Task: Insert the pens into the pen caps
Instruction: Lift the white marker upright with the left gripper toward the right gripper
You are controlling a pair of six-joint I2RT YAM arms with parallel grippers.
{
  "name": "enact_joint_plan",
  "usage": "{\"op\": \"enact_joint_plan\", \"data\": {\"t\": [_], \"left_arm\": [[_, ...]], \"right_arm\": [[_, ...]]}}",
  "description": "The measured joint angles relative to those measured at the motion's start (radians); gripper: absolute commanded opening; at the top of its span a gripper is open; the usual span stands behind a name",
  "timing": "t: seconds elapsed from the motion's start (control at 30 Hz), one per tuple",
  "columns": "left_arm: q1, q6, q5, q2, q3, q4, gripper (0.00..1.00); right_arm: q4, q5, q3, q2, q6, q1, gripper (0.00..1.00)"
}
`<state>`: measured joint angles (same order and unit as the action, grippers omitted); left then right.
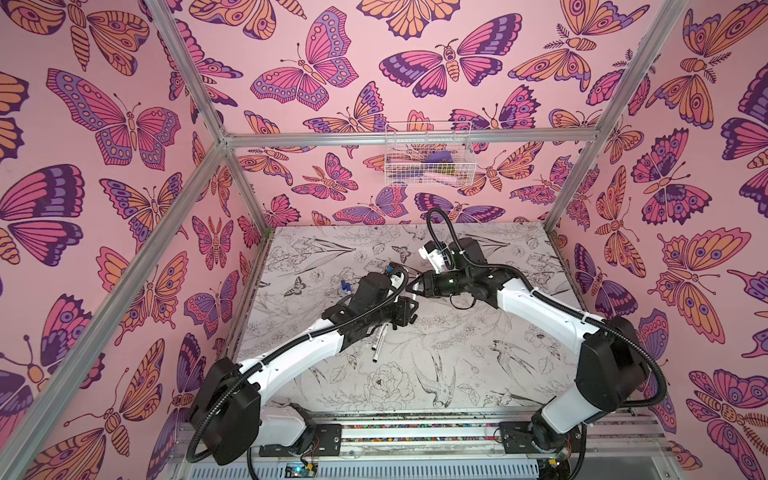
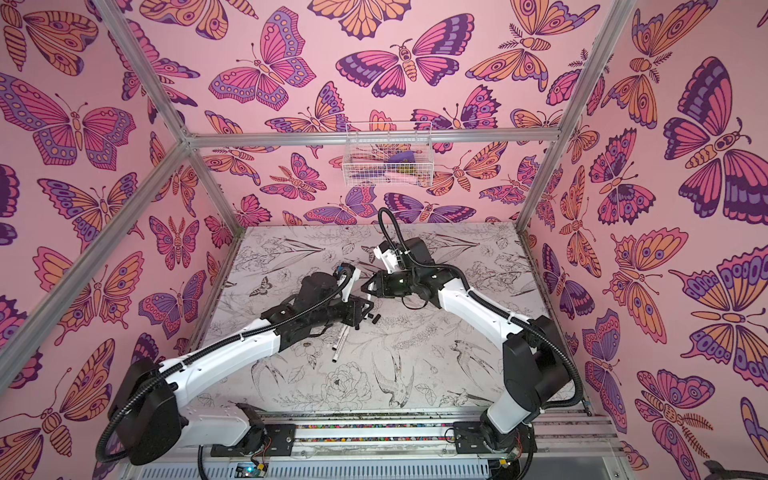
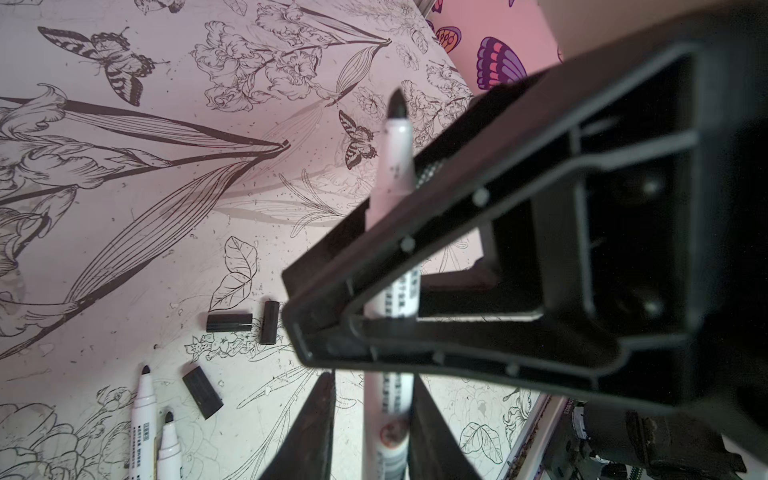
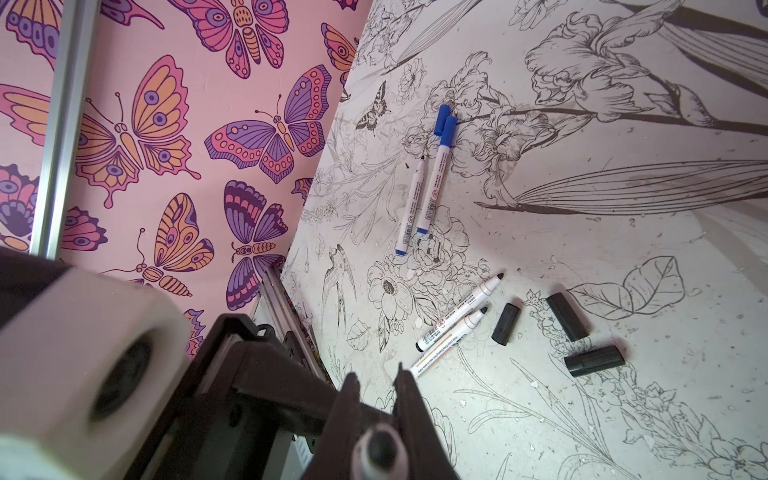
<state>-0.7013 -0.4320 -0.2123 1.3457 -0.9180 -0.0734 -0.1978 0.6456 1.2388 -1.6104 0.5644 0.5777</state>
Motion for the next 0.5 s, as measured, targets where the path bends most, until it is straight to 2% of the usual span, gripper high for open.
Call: {"op": "enact_joint_plan", "data": {"t": [0.33,0.5], "left_arm": [[0.001,0.002,-0.014,0.051,-0.042,0.015,0.24],[0.000,-0.004,-0.031,0.063,-0.047,0.024,0.07]], "right_arm": [[0.000,0.011,0.000,0.000,-0.001,0.000,0.02],[0.000,0.012,0.000,0.000,-0.006,0.000,0.01]]}}
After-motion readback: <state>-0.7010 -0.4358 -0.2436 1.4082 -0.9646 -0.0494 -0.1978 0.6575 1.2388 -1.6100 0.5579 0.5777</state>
